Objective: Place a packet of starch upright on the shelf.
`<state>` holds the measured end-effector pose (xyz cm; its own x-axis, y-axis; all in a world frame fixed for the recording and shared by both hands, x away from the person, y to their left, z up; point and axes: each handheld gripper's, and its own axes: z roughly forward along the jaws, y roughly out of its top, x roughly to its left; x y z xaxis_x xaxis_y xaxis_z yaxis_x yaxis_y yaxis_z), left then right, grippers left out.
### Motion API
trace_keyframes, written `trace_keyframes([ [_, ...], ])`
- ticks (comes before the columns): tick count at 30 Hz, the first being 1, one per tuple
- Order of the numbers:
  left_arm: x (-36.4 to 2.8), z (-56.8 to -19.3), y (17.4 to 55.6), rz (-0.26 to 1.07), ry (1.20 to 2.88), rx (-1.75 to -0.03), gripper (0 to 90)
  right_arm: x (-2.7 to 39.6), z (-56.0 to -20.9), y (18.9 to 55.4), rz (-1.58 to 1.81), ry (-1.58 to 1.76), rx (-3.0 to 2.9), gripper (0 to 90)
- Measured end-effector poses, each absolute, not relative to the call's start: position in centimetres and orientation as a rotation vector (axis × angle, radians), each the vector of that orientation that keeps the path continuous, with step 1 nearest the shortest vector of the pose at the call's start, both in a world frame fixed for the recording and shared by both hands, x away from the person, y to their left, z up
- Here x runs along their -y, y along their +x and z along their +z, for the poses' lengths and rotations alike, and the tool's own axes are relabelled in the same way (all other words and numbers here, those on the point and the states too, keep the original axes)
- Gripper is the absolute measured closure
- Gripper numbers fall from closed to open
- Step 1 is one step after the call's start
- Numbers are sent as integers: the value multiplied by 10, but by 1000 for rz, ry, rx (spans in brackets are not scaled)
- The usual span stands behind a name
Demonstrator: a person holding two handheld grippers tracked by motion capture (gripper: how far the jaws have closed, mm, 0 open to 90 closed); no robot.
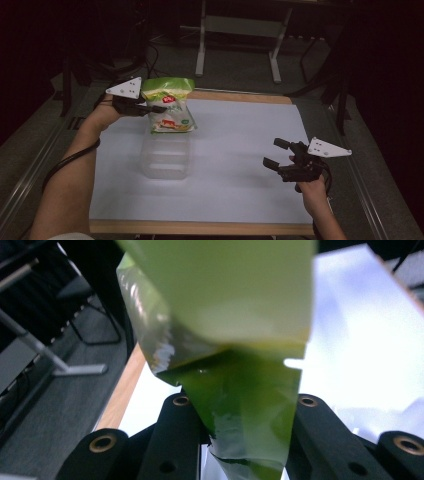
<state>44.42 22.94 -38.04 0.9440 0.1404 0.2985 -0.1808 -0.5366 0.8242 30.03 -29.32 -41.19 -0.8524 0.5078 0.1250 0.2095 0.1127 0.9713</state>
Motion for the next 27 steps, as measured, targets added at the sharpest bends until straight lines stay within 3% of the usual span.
trace_keyframes([
  [11,-235,-419,452,367,2121,-21,757,296,-415,302,1795,711,-2171,143],
  [27,-239,-435,452,318,2165,-44,759,292,-420,303,1809,712,-2179,143],
])
